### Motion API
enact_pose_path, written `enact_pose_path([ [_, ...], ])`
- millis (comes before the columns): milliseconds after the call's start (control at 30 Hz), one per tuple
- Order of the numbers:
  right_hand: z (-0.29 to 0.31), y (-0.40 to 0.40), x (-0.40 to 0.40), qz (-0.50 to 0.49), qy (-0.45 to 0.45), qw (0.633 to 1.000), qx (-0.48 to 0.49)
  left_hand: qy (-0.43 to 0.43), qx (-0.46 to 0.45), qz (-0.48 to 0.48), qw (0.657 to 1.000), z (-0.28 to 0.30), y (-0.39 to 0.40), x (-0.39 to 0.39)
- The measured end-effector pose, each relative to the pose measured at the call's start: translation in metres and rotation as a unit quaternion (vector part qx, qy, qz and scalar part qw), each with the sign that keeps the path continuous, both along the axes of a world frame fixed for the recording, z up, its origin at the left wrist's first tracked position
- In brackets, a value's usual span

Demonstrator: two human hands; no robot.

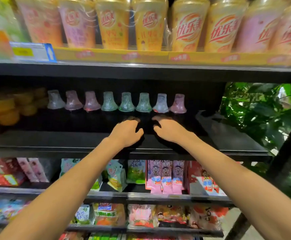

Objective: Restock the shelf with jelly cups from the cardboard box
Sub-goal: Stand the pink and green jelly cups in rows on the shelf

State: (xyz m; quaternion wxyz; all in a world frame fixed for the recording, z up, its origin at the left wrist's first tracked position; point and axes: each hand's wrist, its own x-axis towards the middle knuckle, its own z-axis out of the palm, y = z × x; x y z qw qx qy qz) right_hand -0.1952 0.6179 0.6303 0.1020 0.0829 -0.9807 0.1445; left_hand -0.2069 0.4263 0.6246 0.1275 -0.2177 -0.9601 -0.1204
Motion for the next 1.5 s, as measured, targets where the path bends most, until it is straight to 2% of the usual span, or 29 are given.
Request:
enact_pose_path([
  [267, -0.002, -0.105, 0.075, 0.116, 0.025, 0.991, -0.059, 0.027, 0.075, 0.083, 0.993, -0.004, -0.109, 0.111],
  [400, -0.017, -0.167, 0.11, 0.177, 0.029, 0.982, -0.062, 0.068, 0.057, 0.097, 0.991, -0.023, -0.163, 0.158],
  [533, -0.035, -0.231, 0.129, 0.228, 0.019, 0.973, -0.025, 0.082, 0.032, 0.115, 0.989, -0.047, -0.214, 0.191],
  [733, -0.087, -0.318, 0.142, 0.283, -0.045, 0.958, -0.02, 0.015, 0.043, 0.159, 0.986, -0.112, -0.282, 0.213],
  [1067, -0.261, -0.455, 0.124, 0.309, -0.152, 0.939, 0.009, -0.136, 0.014, 0.171, 0.976, -0.277, -0.41, 0.203],
  [1133, -0.305, -0.469, 0.119, 0.298, -0.171, 0.939, -0.005, -0.171, 0.046, 0.184, 0.967, -0.305, -0.424, 0.203],
  [1300, -0.367, -0.467, 0.131, 0.255, -0.294, 0.921, 0.001, -0.253, 0.025, 0.197, 0.947, -0.388, -0.439, 0.21],
  [1500, -0.451, -0.454, 0.141, 0.251, -0.346, 0.904, -0.006, -0.298, 0.062, 0.207, 0.93, -0.479, -0.437, 0.221],
])
